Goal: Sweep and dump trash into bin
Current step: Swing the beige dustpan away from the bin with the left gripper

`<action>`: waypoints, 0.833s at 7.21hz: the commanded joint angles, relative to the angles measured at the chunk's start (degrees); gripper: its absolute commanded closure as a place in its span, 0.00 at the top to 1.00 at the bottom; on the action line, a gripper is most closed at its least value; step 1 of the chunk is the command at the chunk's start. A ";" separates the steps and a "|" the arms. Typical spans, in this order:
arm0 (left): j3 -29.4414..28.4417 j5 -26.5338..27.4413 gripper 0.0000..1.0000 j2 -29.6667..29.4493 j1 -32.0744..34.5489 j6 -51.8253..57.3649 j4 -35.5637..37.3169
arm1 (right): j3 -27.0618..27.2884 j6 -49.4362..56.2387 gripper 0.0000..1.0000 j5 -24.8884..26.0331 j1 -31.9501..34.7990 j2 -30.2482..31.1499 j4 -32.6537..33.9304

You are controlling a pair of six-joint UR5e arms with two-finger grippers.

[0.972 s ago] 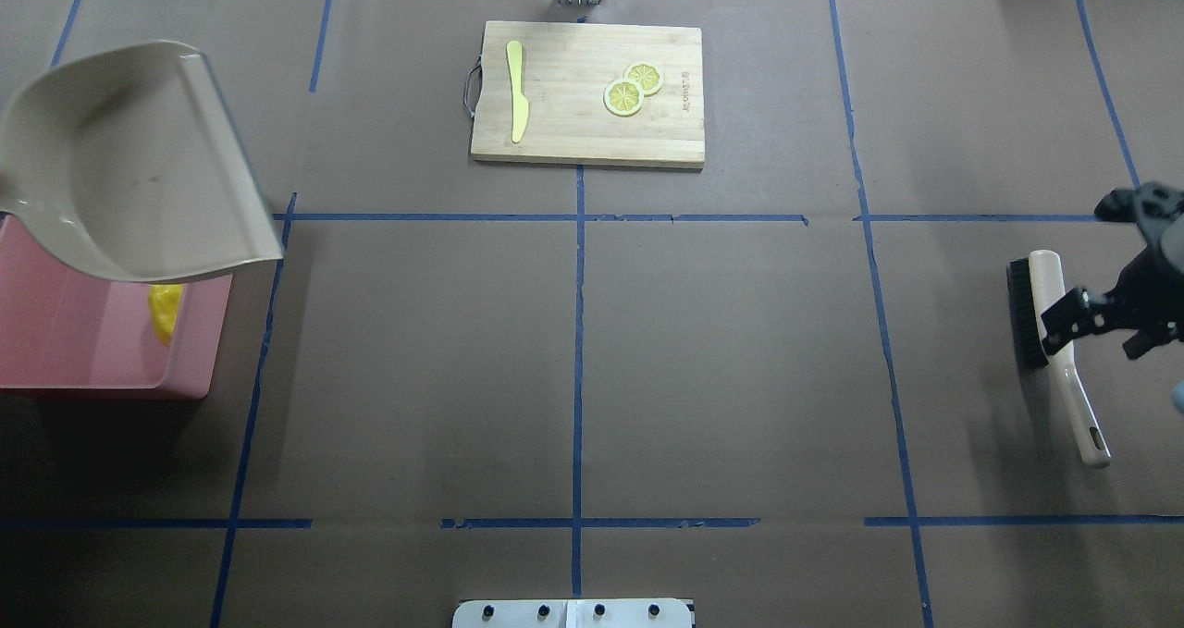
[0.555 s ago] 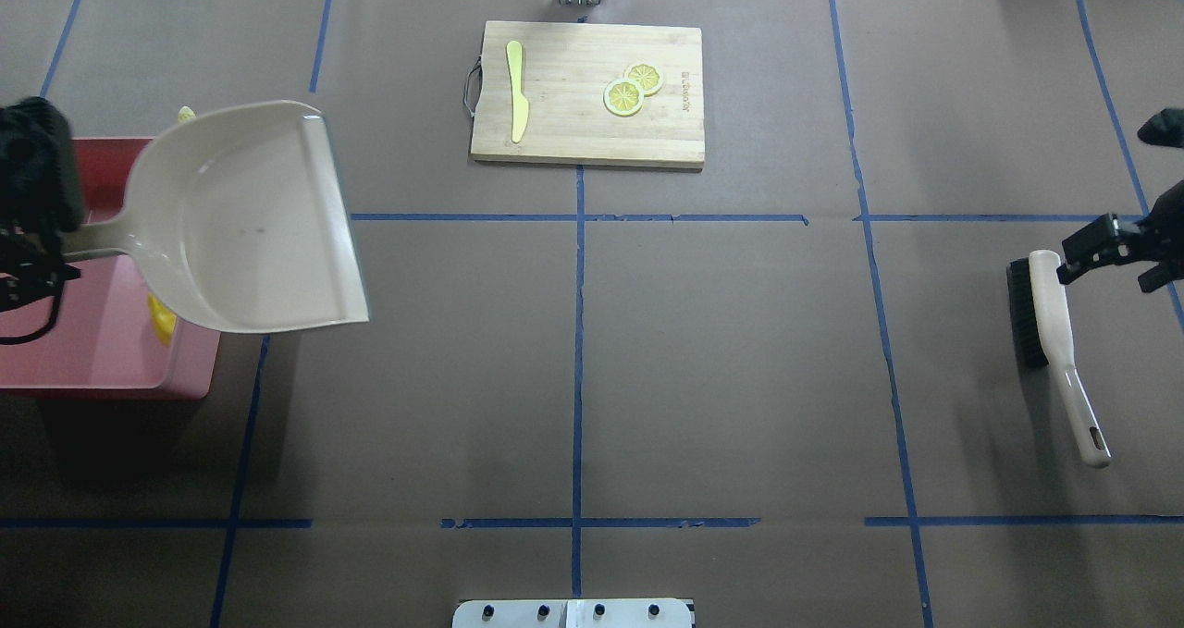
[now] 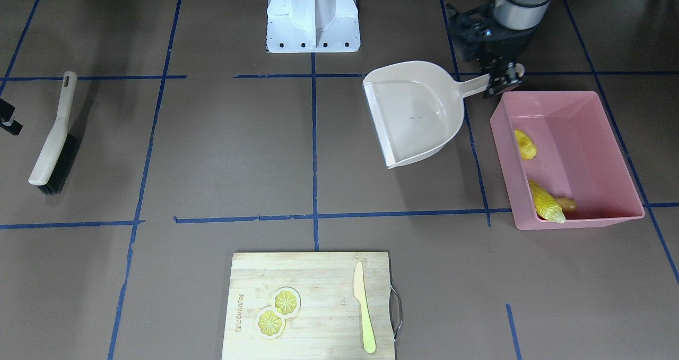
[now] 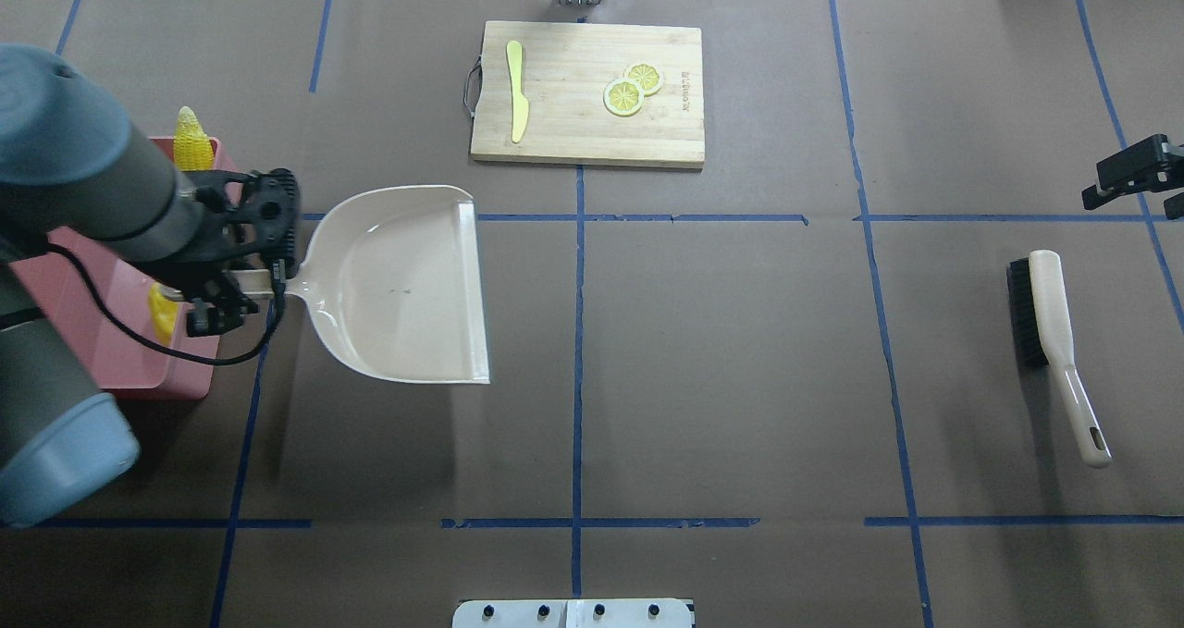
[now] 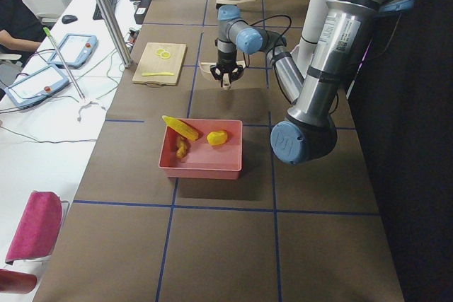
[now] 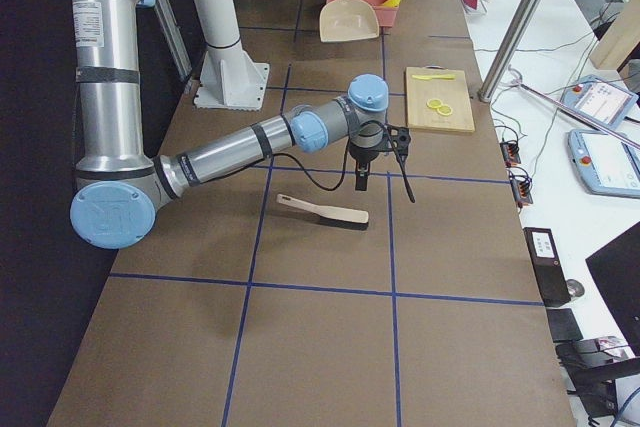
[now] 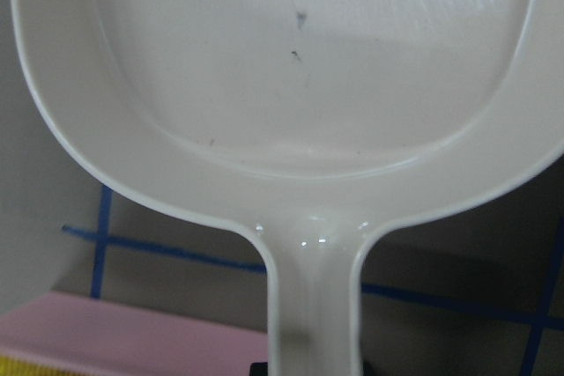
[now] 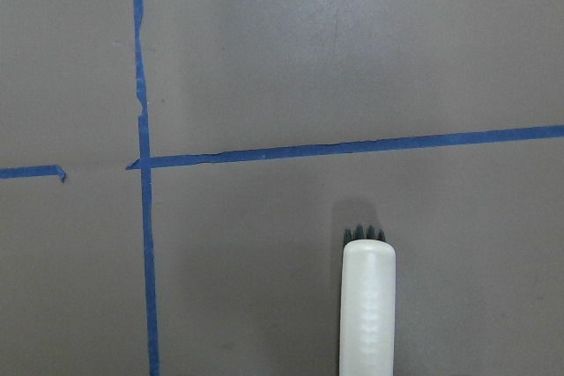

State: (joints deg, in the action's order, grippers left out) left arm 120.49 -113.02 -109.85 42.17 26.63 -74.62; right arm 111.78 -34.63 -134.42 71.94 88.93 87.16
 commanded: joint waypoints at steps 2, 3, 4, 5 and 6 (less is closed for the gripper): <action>-11.64 -0.18 0.00 -3.51 -3.39 0.00 -13.24 | 0.10 0.09 1.00 -0.31 0.31 -0.42 -0.06; -13.94 -0.09 0.00 -4.22 -3.58 -0.08 -14.84 | -0.07 0.09 1.00 -0.05 0.31 -0.42 -0.06; -15.96 -0.01 0.00 -4.23 -4.11 0.09 -16.07 | -0.07 0.09 1.00 0.04 0.31 -0.42 -0.06; -16.25 0.08 0.00 -4.23 -4.37 0.09 -16.35 | 0.01 0.09 1.00 -0.05 0.31 -0.42 -0.06; -16.16 0.08 0.00 -4.23 -4.46 0.18 -16.26 | 0.10 0.09 1.00 -0.14 0.31 -0.42 -0.06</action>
State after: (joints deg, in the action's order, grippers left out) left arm 104.73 -112.99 -114.03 37.95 26.72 -90.60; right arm 111.79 -34.54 -134.48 72.24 88.51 87.10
